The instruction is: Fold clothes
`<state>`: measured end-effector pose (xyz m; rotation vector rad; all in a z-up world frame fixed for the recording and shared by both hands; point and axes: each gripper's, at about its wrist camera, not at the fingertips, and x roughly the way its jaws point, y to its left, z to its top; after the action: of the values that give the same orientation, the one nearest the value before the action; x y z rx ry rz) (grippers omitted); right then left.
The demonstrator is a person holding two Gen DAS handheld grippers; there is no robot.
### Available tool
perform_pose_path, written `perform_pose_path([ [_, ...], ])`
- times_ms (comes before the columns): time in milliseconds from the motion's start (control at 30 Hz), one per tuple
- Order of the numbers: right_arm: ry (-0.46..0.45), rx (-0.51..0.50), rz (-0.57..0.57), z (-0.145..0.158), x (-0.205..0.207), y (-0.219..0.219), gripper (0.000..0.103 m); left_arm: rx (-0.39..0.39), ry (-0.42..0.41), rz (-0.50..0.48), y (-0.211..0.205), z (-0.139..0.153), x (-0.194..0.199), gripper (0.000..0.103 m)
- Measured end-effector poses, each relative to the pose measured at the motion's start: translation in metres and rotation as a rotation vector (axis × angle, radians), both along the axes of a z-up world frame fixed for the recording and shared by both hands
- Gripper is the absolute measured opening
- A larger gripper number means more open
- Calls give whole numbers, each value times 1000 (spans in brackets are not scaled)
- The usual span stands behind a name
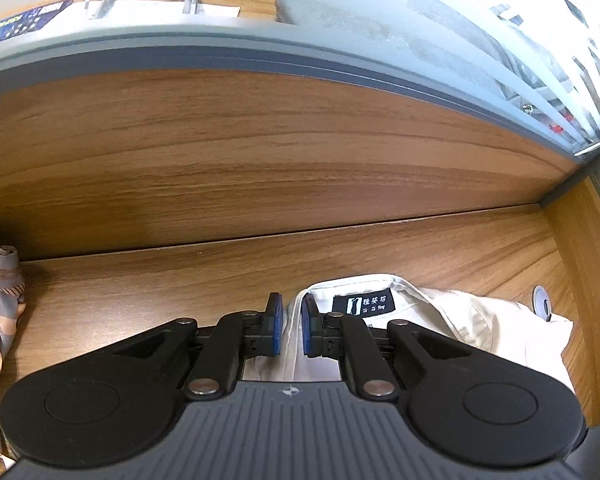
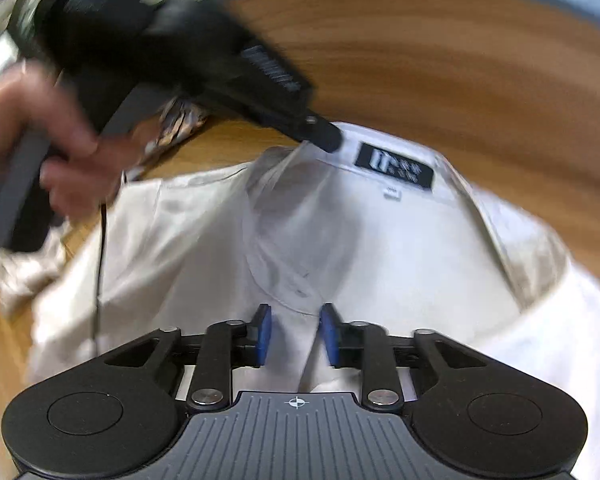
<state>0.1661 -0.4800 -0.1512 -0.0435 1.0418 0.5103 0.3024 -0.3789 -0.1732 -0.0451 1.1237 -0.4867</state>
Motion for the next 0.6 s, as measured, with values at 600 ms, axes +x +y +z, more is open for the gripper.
perform_pose_path([
  [600, -97, -12, -147, 36, -49, -16, 9, 33, -5, 4, -15, 10, 5, 10],
])
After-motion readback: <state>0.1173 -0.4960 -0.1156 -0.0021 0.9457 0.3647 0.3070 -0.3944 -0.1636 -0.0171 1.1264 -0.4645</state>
